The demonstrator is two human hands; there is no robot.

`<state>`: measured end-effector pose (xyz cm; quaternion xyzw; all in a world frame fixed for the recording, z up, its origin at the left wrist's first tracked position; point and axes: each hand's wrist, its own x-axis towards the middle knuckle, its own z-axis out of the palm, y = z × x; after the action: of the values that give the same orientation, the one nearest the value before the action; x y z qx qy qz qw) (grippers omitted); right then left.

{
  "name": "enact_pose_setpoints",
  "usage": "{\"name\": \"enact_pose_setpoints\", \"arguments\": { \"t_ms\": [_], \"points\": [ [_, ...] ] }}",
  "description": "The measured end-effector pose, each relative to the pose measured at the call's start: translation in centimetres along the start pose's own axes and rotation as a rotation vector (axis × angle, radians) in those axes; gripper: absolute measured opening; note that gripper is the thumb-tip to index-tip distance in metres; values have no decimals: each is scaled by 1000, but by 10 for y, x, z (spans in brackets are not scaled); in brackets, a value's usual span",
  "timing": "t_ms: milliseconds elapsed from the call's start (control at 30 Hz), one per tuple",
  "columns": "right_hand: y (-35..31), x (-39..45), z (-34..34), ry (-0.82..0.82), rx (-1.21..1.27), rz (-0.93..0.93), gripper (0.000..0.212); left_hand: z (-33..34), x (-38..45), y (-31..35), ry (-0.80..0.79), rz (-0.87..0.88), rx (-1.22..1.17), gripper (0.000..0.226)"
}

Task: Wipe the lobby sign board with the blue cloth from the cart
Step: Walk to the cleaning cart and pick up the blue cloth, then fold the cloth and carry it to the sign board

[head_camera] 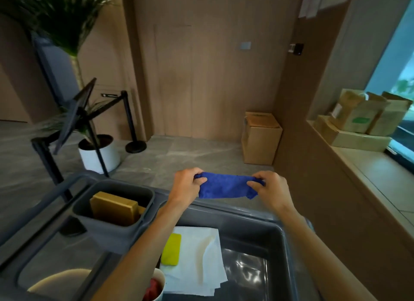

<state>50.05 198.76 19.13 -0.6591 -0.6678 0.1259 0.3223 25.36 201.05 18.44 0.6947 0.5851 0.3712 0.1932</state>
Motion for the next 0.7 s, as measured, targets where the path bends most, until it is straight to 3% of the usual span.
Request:
{"name": "enact_pose_setpoints", "arguments": {
  "t_ms": [333, 700],
  "points": [
    [-41, 23, 47, -111, 43, -156, 8, -43, -30, -30, 182, -154, 98, 5],
    [-87, 22, 106, -287, 128, -328, 13, -80, -86, -71, 302, -379, 158, 14]
  ]
}}
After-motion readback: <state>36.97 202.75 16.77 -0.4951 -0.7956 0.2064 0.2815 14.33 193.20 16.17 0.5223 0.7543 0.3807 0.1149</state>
